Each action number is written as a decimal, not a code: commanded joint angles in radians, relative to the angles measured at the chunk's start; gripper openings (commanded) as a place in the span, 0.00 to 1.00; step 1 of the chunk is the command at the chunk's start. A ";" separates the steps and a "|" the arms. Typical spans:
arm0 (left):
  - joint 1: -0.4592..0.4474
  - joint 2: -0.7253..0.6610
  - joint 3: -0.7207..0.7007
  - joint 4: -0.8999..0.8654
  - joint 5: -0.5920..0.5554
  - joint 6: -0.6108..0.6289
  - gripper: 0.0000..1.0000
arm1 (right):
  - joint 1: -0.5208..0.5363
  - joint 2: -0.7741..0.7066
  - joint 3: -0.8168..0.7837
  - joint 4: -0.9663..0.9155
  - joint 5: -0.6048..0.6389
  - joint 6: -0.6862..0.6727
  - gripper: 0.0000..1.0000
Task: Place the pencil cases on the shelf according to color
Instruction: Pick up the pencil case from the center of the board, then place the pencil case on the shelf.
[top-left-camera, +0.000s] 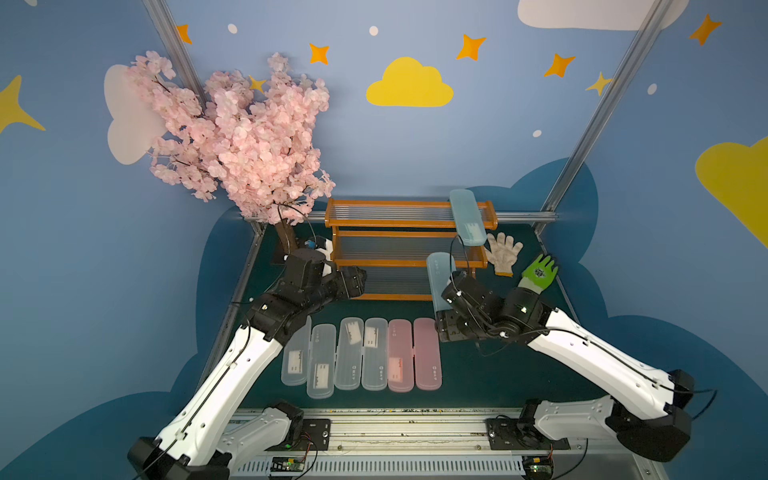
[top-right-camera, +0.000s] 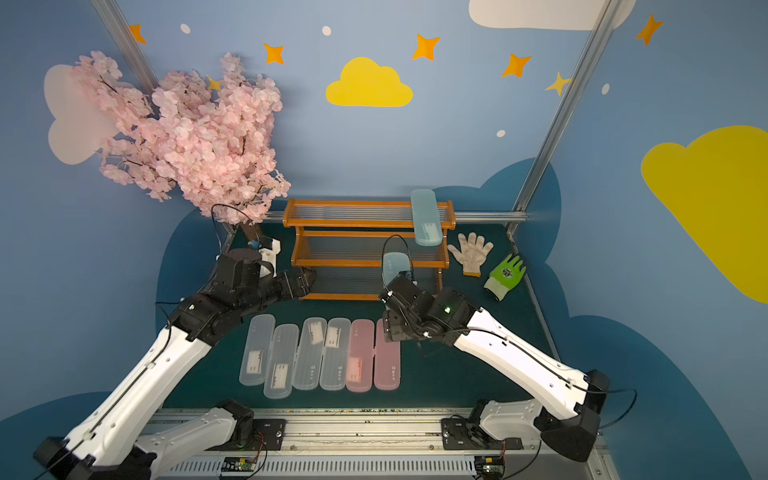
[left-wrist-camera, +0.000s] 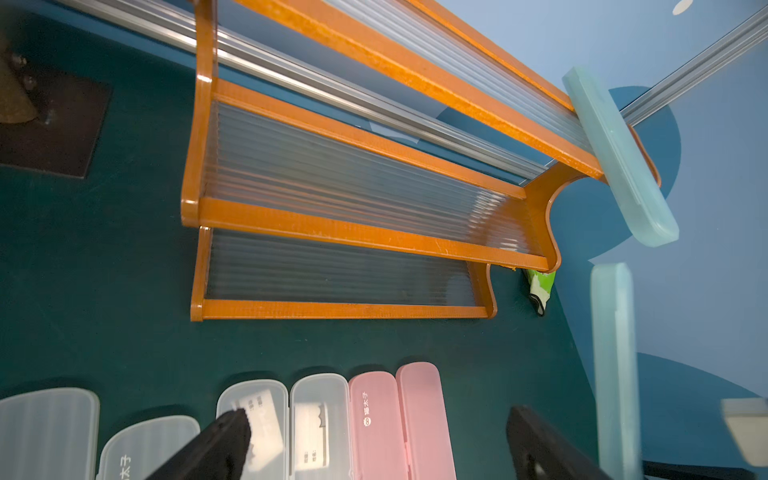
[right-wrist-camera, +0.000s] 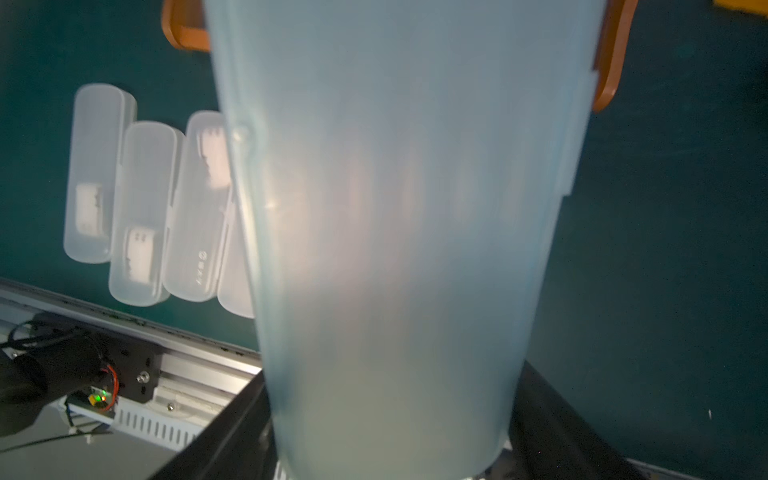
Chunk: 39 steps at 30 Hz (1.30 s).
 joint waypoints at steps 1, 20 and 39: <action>0.018 0.076 0.080 0.015 0.045 0.058 1.00 | -0.026 0.057 0.121 -0.028 0.103 -0.062 0.65; 0.062 0.151 0.065 0.065 0.187 0.074 1.00 | -0.313 0.602 0.863 -0.027 -0.017 -0.267 0.70; 0.050 0.155 0.017 0.097 0.333 0.013 1.00 | -0.354 0.745 1.064 -0.129 -0.054 -0.229 0.84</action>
